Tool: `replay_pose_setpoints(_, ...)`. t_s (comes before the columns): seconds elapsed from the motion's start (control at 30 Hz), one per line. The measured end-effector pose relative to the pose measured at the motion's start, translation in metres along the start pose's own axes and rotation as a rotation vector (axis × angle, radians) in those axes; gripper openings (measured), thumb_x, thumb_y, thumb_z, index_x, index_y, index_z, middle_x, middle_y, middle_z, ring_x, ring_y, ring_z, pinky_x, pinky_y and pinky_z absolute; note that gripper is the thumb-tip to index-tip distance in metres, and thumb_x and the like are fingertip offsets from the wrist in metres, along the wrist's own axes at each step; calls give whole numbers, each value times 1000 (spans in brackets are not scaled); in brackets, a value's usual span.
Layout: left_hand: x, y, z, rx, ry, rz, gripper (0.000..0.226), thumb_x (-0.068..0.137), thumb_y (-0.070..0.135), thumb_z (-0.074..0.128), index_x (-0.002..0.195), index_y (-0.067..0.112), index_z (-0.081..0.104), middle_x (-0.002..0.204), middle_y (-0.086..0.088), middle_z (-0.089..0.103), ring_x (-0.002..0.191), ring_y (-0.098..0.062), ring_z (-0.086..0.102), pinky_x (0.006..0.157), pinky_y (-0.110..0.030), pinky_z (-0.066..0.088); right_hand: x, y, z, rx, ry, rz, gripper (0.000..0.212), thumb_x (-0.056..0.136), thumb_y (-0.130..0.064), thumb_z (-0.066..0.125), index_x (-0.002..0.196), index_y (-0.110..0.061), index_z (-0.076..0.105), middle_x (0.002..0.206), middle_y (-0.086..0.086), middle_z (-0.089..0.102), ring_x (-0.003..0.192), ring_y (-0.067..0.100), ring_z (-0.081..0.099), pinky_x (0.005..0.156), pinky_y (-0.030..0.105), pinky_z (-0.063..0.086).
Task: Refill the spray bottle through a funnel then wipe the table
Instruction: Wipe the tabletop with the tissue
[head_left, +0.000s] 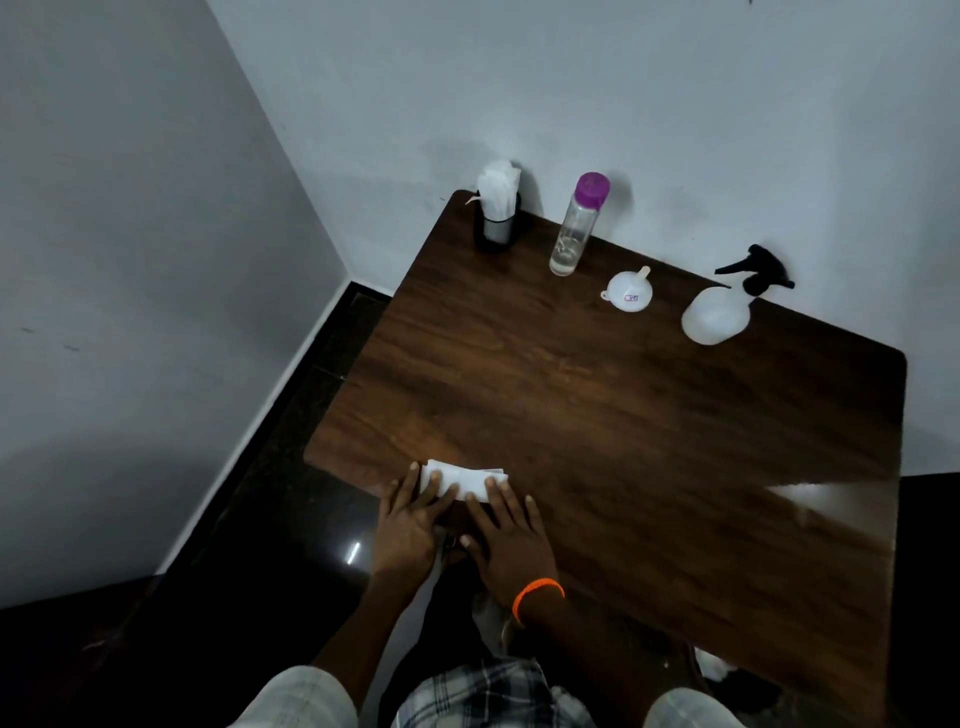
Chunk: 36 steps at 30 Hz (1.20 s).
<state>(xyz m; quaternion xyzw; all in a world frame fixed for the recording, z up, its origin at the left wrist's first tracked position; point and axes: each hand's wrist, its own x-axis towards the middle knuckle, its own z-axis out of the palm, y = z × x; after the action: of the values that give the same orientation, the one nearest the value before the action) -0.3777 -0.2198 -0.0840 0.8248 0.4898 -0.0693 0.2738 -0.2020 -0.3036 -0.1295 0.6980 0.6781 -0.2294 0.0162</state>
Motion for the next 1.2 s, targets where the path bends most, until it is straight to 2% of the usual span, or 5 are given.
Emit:
replay_pose_setpoints(0.5,56,62,24,290,-185,154,71,67,67,74,130,37,67,144,1,60,146,-33,37,115,-47,21,-35,49,-11,65,61,281,58,98,-54,42,154,-38,40,164,1,36,153,18,28,119,48,16)
replay_pose_setpoints(0.7,104,71,12,293,-157,212,63,81,62,55,141,43,55,155,6,48,153,-32,25,119,-50,12,-4,68,-25,76,98,366,57,100,-56,37,155,-39,38,165,2,32,155,20,25,121,47,8)
replay_pose_setpoints(0.8,123,76,-1,283,-142,230,61,92,51,29,151,43,41,165,8,30,157,-29,6,124,-50,5,14,76,-35,67,117,385,58,102,-57,30,157,-39,33,168,1,23,157,19,17,122,47,3)
replay_pose_setpoints(0.97,157,85,-26,276,-154,232,59,102,37,41,158,45,23,169,11,9,157,-25,-11,126,-49,-1,48,90,-56,87,143,429,60,102,-59,26,158,-39,31,170,0,19,158,18,12,122,46,0)
replay_pose_setpoints(1.2,219,101,-50,254,-109,228,54,102,46,37,155,47,29,168,12,17,157,-26,-5,126,-46,3,102,117,-87,137,153,490,58,105,-57,28,160,-38,25,172,-3,6,158,14,-3,127,47,0)
